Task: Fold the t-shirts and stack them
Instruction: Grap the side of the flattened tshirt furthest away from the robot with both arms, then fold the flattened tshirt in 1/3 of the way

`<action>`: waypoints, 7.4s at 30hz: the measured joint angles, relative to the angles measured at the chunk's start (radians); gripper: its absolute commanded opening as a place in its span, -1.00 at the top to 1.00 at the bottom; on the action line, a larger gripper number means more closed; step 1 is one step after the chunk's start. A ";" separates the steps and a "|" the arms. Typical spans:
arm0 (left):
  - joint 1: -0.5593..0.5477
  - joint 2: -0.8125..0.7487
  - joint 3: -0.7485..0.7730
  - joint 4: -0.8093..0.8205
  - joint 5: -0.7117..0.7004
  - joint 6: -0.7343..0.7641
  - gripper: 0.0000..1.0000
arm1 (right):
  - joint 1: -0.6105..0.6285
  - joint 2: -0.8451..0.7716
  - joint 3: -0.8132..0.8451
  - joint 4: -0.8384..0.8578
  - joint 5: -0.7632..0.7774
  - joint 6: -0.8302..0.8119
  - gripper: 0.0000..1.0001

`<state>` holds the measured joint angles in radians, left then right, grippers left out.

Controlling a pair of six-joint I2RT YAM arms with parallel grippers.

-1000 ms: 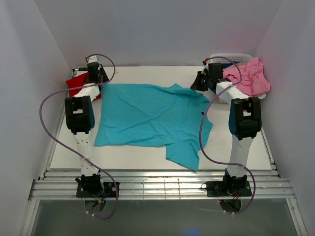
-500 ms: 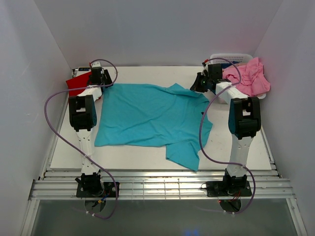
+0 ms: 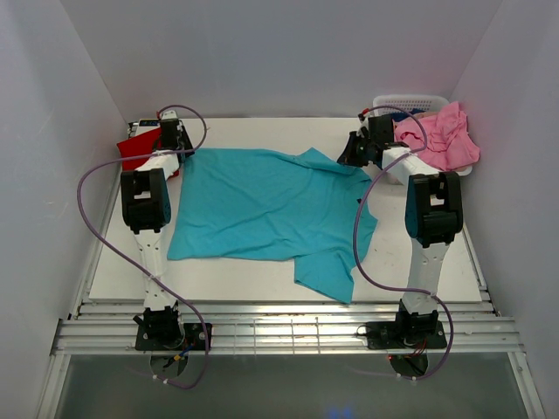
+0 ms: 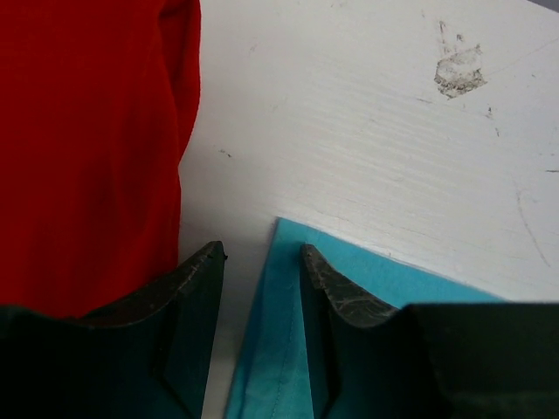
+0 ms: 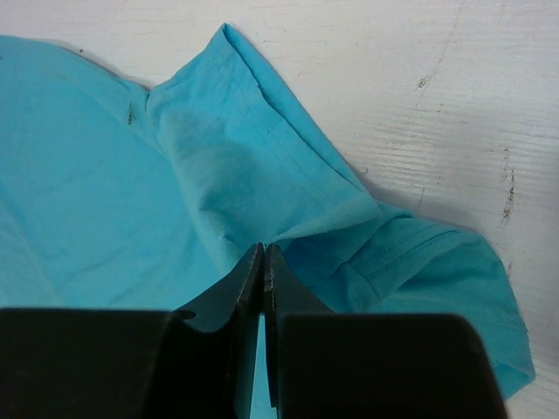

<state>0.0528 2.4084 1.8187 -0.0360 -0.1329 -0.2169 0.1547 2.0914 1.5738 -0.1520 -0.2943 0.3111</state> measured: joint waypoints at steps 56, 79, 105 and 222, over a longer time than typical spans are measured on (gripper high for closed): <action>-0.065 -0.237 -0.337 0.127 -0.072 -0.014 0.88 | 0.019 -0.212 -0.239 0.050 -0.013 -0.010 0.85; -0.068 -0.348 -0.592 0.226 -0.096 -0.067 0.90 | 0.031 -0.334 -0.336 0.028 0.042 -0.037 0.85; -0.068 -0.501 -0.751 0.261 -0.157 -0.109 0.92 | 0.051 -0.418 -0.404 -0.034 0.116 -0.064 0.85; -0.618 -0.314 -0.490 0.236 0.435 -0.307 1.00 | 0.074 -0.128 -0.327 0.050 -0.027 -0.154 0.24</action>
<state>-0.5652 2.0945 1.3285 0.2001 0.3016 -0.5236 0.2283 1.9636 1.2472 -0.1017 -0.3210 0.1574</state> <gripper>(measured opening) 0.022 0.384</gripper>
